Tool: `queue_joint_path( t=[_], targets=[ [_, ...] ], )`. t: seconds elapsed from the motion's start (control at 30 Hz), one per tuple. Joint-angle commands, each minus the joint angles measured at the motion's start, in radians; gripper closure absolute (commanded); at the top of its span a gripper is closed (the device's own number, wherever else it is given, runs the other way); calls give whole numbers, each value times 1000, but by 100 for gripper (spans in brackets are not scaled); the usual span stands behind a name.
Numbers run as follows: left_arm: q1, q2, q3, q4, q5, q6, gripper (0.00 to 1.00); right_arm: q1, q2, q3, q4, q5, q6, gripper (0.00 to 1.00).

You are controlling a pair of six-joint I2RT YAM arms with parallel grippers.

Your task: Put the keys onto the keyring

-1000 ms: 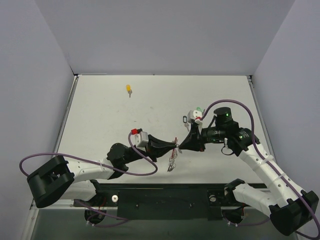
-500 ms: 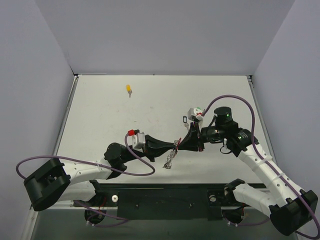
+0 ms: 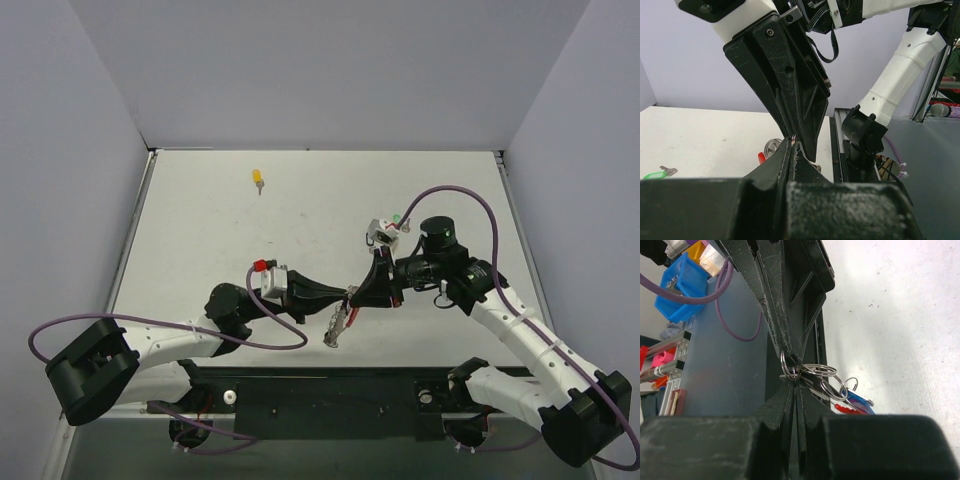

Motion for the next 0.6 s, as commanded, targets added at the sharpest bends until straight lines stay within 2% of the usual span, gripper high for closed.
queue_joint_path(
  t=[0.0,0.4,0.57],
  targets=[
    [17,-18,29,293,27,-31,100,15,12,-7,61,-56,54,100],
    [58,-33,19,307,79,-66,100,3,27,0,100,-81,123,100],
    [60,-9,22,364,73,-101,100,12,36,-16,140,-55,150,100]
  ],
)
